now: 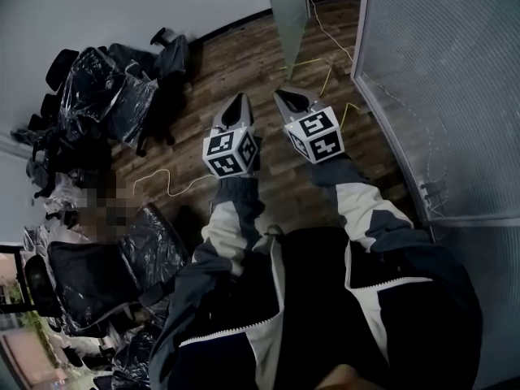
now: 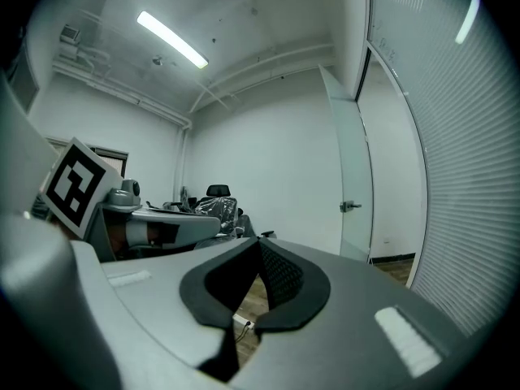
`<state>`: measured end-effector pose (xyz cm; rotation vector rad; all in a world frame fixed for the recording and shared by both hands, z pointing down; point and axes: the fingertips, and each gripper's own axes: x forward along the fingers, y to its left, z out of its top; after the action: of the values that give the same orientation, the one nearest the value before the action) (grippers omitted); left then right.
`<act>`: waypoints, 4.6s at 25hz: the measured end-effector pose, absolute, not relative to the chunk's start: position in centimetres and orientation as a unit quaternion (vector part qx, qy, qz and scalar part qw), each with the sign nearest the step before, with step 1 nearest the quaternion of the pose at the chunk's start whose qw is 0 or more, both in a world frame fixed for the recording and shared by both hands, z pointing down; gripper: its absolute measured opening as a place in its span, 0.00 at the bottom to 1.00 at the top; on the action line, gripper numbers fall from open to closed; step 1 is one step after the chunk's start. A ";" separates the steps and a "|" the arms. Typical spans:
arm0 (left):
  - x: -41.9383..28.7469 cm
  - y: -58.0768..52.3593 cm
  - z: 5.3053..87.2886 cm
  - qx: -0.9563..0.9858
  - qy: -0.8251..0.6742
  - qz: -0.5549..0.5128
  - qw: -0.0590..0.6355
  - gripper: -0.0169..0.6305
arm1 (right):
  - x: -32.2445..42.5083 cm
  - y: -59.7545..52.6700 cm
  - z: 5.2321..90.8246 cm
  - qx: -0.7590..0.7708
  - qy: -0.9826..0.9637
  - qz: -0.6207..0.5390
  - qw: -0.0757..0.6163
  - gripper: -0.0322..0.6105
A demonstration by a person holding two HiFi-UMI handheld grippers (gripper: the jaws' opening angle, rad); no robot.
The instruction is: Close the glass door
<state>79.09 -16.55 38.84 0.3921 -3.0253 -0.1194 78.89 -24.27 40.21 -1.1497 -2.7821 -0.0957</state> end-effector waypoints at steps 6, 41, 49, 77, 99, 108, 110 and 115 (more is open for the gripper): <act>78.4 -16.1 40.8 0.114 -0.991 -0.037 0.062 0.03 | 77.8 -24.2 41.6 -0.392 -0.915 -0.048 0.080 0.06; 47.8 3.5 42.4 0.126 -0.989 -0.054 0.054 0.03 | 46.3 -8.6 43.4 -0.317 -0.939 -0.073 0.115 0.06; 40.4 6.3 42.5 0.099 -0.992 -0.046 0.069 0.03 | 37.3 -4.9 42.0 -0.351 -0.931 -0.044 0.095 0.06; 7.5 8.1 41.8 0.084 -0.993 -0.055 0.057 0.03 | 4.2 -2.3 42.8 -0.373 -0.921 -0.069 0.091 0.06; -12.7 25.2 41.6 0.153 -0.984 -0.066 0.057 0.03 | -15.7 13.4 42.0 -0.301 -0.943 -0.080 0.113 0.06; -23.8 23.9 41.6 0.163 -0.984 -0.042 0.060 0.03 | -27.8 10.8 43.0 -0.283 -0.951 -0.050 0.112 0.06; -26.9 22.8 41.2 0.173 -0.982 -0.042 0.062 0.03 | -30.6 9.4 42.5 -0.271 -0.955 -0.045 0.108 0.06; -32.8 17.7 40.3 0.232 -0.970 -0.037 0.066 0.03 | -35.4 4.4 40.3 -0.218 -0.970 -0.038 0.097 0.06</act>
<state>-32.81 17.70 40.26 0.7004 -2.9248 -0.1121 -35.40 4.43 40.30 -0.6444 -2.8742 -0.1136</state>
